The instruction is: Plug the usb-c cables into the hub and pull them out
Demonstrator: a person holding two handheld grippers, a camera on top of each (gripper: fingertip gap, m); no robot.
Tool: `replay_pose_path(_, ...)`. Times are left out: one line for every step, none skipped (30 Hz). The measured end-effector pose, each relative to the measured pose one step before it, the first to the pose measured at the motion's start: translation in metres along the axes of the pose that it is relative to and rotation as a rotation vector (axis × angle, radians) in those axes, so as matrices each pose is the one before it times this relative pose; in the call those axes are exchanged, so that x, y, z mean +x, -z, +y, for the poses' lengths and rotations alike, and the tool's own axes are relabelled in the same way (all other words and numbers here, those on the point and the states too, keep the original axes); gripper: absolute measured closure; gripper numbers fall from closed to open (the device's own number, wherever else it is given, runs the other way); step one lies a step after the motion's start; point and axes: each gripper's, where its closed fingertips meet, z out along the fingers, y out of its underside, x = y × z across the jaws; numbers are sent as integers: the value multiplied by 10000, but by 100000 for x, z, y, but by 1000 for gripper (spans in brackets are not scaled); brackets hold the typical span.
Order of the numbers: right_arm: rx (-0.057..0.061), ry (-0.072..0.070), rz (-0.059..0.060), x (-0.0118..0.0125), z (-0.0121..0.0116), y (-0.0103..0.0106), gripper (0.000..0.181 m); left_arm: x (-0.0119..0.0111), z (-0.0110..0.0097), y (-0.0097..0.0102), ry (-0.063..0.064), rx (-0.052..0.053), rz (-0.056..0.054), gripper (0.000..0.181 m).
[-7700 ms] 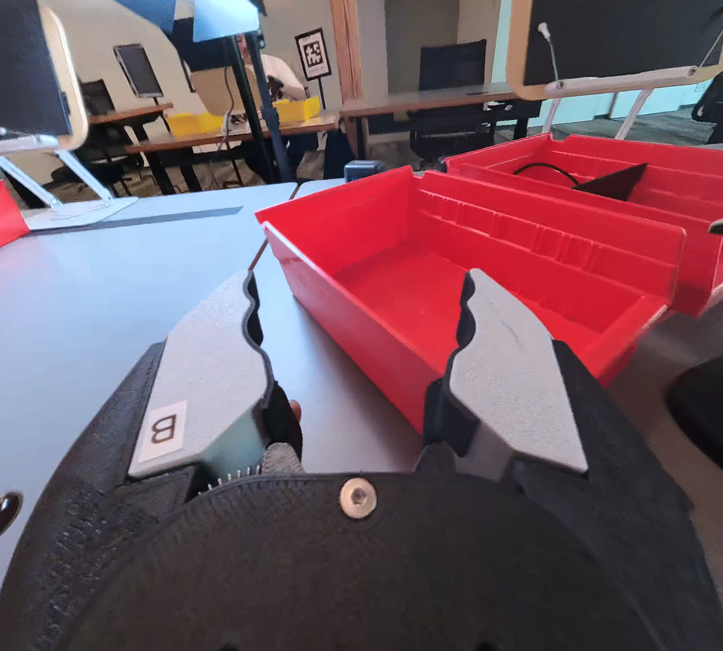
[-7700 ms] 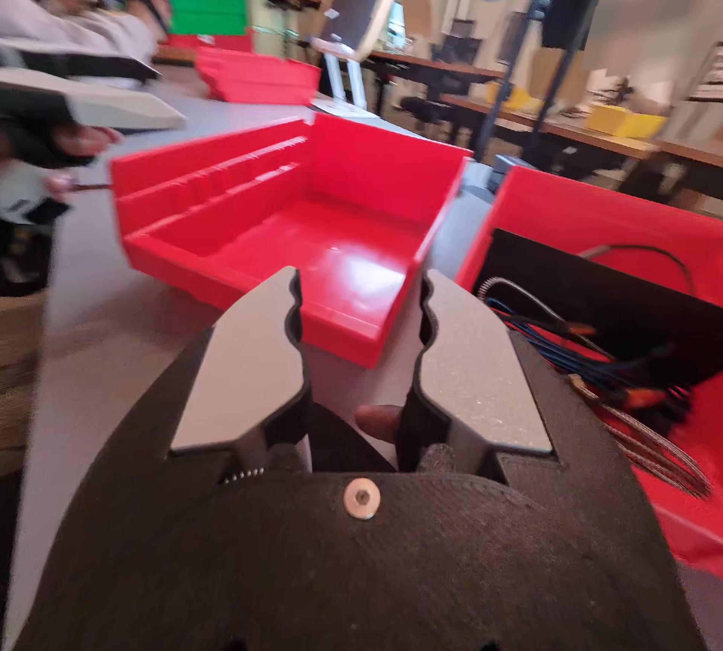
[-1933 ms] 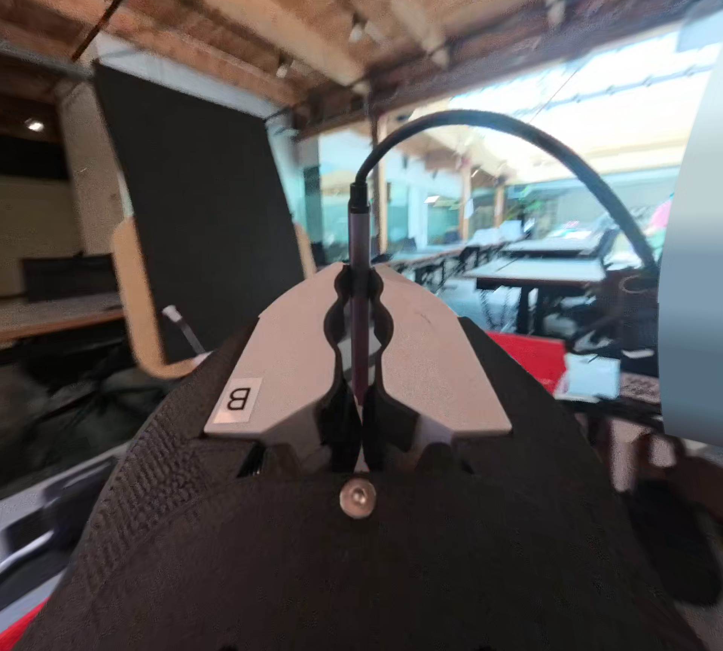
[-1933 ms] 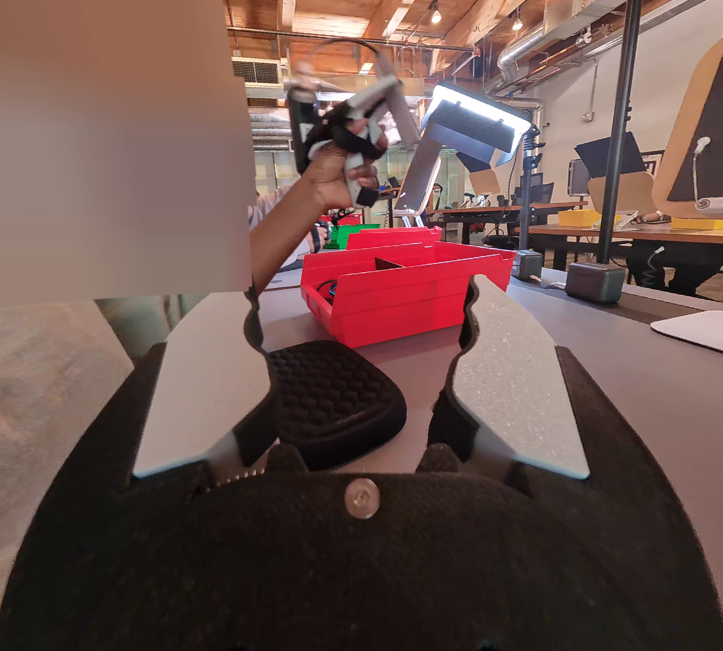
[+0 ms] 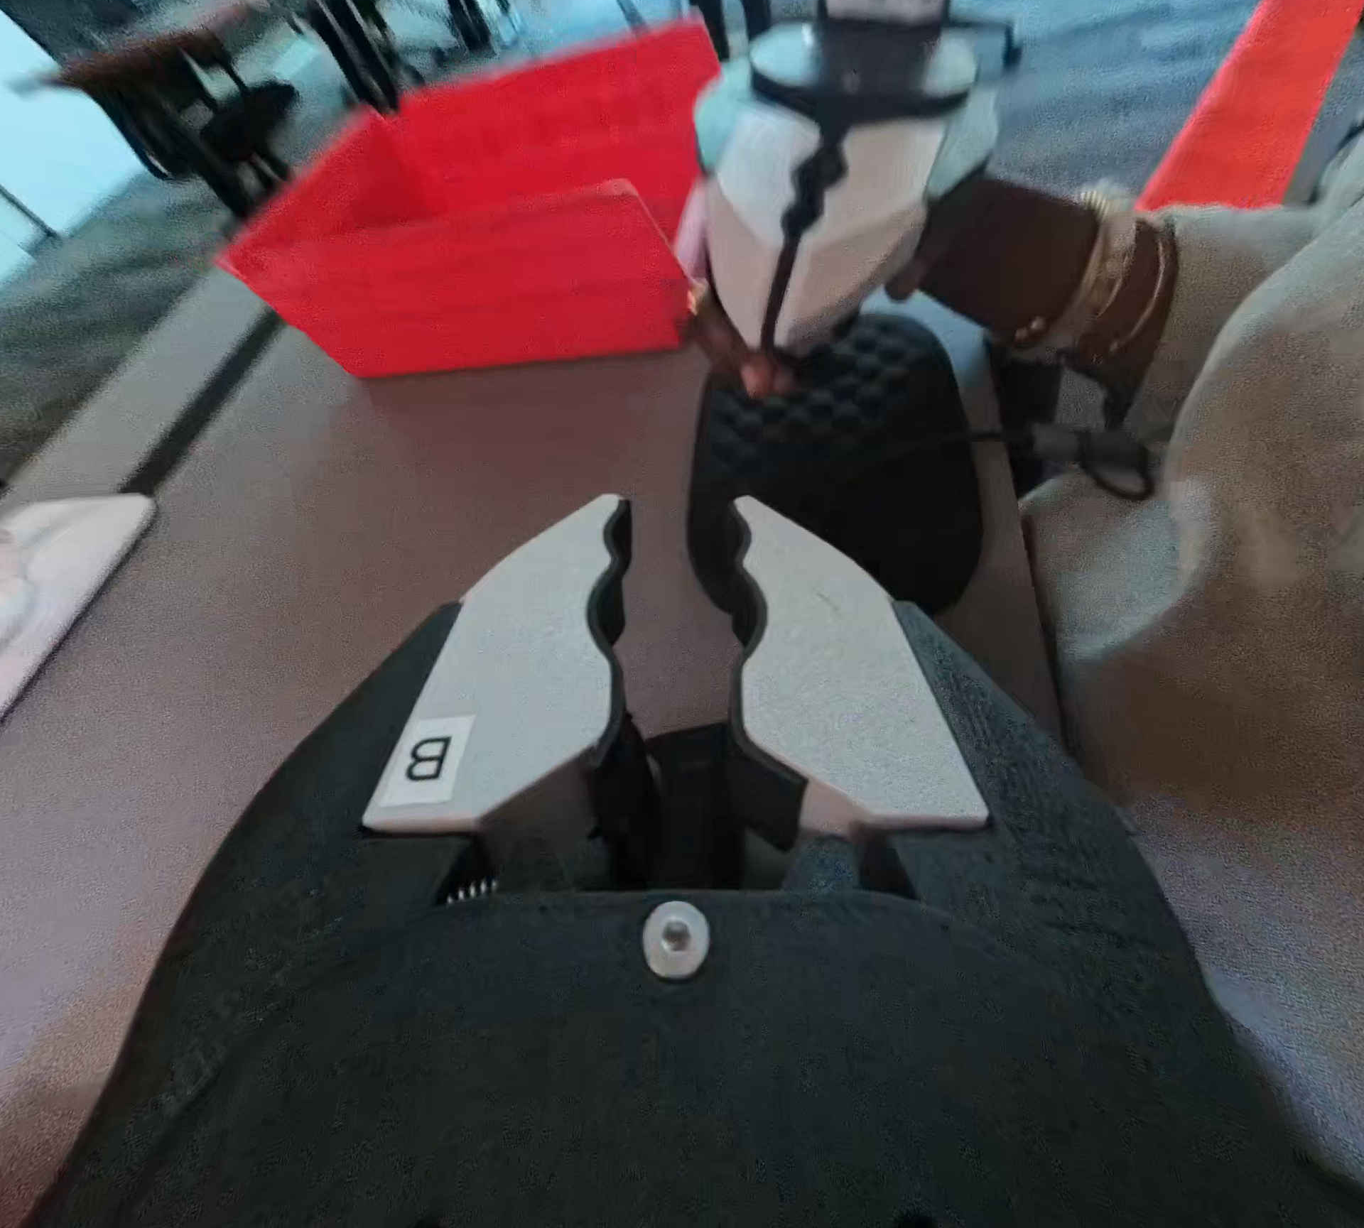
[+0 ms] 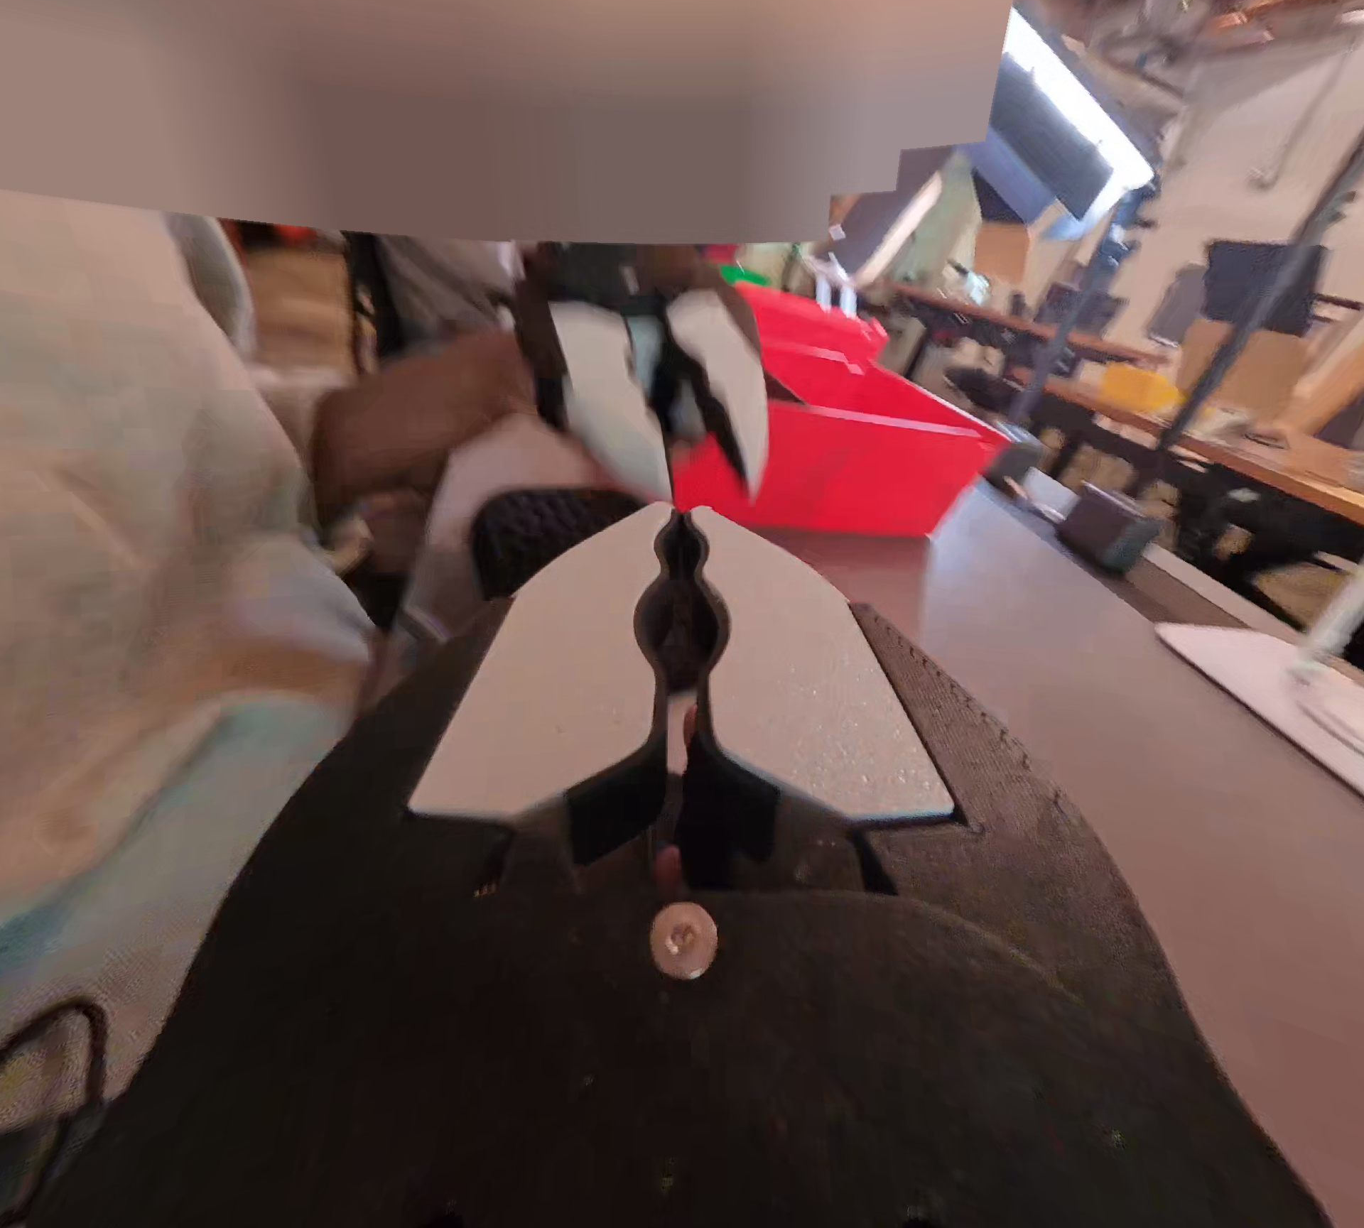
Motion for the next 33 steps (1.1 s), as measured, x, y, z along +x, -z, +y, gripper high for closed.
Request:
replay_pose_path(-636, 409, 397, 397, 530, 261, 171, -790, -1521, 2366, -60, 1090, -528, 157)
replay_pose_path(-558, 278, 70, -28, 336, 80, 151, -832, -1258, 1957, -113, 785, -529, 152)
replay_pose_path(-504, 17, -359, -701, 112, -108, 149, -775, -658, 1522, -174, 370, -499, 145)
replay_pose_path(-433, -165, -690, -1256, -80, -337, 147, -691, -149, 1165, -204, 115, -461, 136)
replay_pose_path(-348, -90, -757, -1459, -117, -623, 141, -546, 71, 841, -242, 77, -385, 129)
replay_pose_path(-417, 235, -594, -1304, 121, -814, 138, -285, 190, 560, -266, 68, -219, 125)
replay_pose_path(-581, 545, -244, -789, 413, -916, 138, -78, 165, 351, -240, 98, -110, 121)
replay_pose_path(-711, 569, -56, -451, 589, -920, 139, 27, 171, 194, -137, 53, -35, 118)
replay_pose_path(-719, 405, -253, -630, 600, -908, 141, 66, 185, 75, -27, -35, 56, 117)
replay_pose_path(-595, 271, -387, -719, 465, -883, 144, 55, 150, 62, 38, -38, 39, 116)
replay_pose_path(-517, 285, -287, -534, 376, -859, 147, 86, -5, -43, 38, 42, 56, 116)
replay_pose_path(-576, 406, -184, -378, 497, -802, 148, 125, -67, -56, 17, 109, 99, 116)
replay_pose_path(-617, 433, -87, -216, 573, -703, 148, 209, -56, -26, 13, 92, 129, 116)
replay_pose_path(-572, 325, -25, -55, 533, -638, 149, 196, 28, -61, -9, 30, 143, 116)
replay_pose_path(-519, 235, -70, -71, 496, -607, 149, 250, 73, -35, -43, -17, 139, 116)
replay_pose_path(-457, 256, -44, -57, 461, -573, 149, 203, 167, -40, -67, -46, 121, 117)
replay_pose_path(-380, 326, 44, 22, 424, -553, 152, 256, 238, -55, -60, -74, 147, 117)
replay_pose_path(-322, 350, 29, -47, 411, -494, 160, 267, 243, -84, -50, -77, 177, 117)
replay_pose_path(-198, 249, 174, 166, 287, -366, 169, 215, 229, -78, 3, -68, 141, 117)
replay_pose_path(6, 160, 351, 460, 120, -91, 171, 215, 281, -100, 5, -73, 149, 117)
replay_pose_path(250, -104, 342, 568, -57, 232, 172, 223, 110, -54, -4, -29, 143, 117)
replay_pose_path(642, -465, 372, 793, -433, 592, 172, 154, 31, -10, 27, 53, 81, 116)
replay_pose_path(1073, -731, 516, 1185, -882, 975, 173, 76, -82, -4, 74, 141, 36, 116)
replay_pose_path(1370, -875, 595, 1451, -1264, 1261, 173, -3, -153, -9, 153, 211, 21, 117)
replay_pose_path(1525, -962, 699, 1700, -1557, 1437, 173, -33, -250, -99, 281, 299, 20, 117)
replay_pose_path(1616, -978, 731, 1790, -1853, 1443, 173, 17, -413, -245, 424, 407, 94, 117)
replay_pose_path(1626, -918, 564, 1499, -2039, 1246, 173, 212, -532, -442, 539, 486, 248, 117)
replay_pose_path(1506, -752, 308, 957, -2007, 927, 173, 375, -542, -712, 612, 468, 376, 117)
replay_pose_path(1310, -507, 171, 521, -1752, 613, 173, 512, -491, -960, 605, 432, 411, 117)
replay_pose_path(1043, -311, 96, 254, -1302, 343, 173, 443, -346, -1197, 597, 365, 325, 117)
replay_pose_path(766, -234, 23, 75, -840, 154, 173, 450, -143, -1358, 535, 258, 303, 118)
replay_pose_path(569, -281, -55, -58, -522, 59, 173, 491, 80, -1395, 421, 117, 306, 120)
replay_pose_path(441, -321, -147, -217, -317, 18, 173, 422, 166, -1325, 282, 41, 237, 129)
